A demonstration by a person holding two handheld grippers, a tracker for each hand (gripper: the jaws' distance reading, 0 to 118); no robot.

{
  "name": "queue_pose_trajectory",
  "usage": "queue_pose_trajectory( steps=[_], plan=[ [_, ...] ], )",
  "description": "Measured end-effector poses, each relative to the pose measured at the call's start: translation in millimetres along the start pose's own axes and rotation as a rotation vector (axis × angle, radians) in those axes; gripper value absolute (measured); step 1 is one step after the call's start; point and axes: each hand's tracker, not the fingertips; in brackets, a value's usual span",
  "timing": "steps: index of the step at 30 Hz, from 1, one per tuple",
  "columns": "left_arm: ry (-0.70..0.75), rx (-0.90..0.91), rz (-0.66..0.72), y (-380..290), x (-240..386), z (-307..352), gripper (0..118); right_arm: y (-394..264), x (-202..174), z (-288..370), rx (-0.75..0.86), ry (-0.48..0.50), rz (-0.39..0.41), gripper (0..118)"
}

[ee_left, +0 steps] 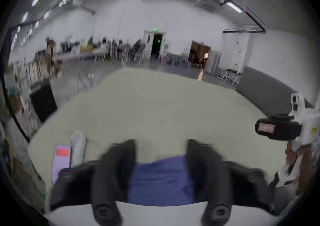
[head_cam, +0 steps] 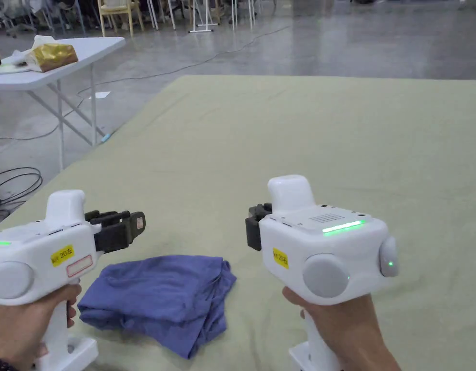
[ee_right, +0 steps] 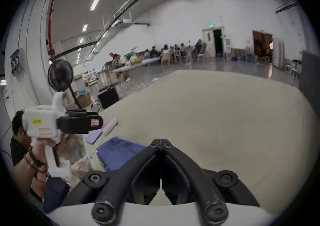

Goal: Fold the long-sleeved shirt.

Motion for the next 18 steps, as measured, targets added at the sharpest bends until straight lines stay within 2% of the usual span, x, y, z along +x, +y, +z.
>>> queue_pose_trajectory(
  steps=[3,6,8,11,13,18],
  plan=[
    [-0.009,0.077,-0.051,17,72,8,0,15,33,55,0.087,-0.097,0.012,0],
    [-0.088,0.175,-0.018,32,148,17,0,25,63,110,0.169,-0.22,0.048,0],
    [-0.064,0.286,-0.083,41,190,20,0,30,83,144,0.208,-0.288,0.042,0],
    [-0.028,0.356,-0.14,52,253,19,0,34,109,189,0.269,-0.378,0.045,0],
    [-0.091,0.392,-0.117,58,277,16,0,33,124,216,0.315,-0.429,0.049,0],
    [0.011,0.476,-0.139,35,325,22,0,13,153,266,0.43,-0.574,0.069,0]
  ],
)
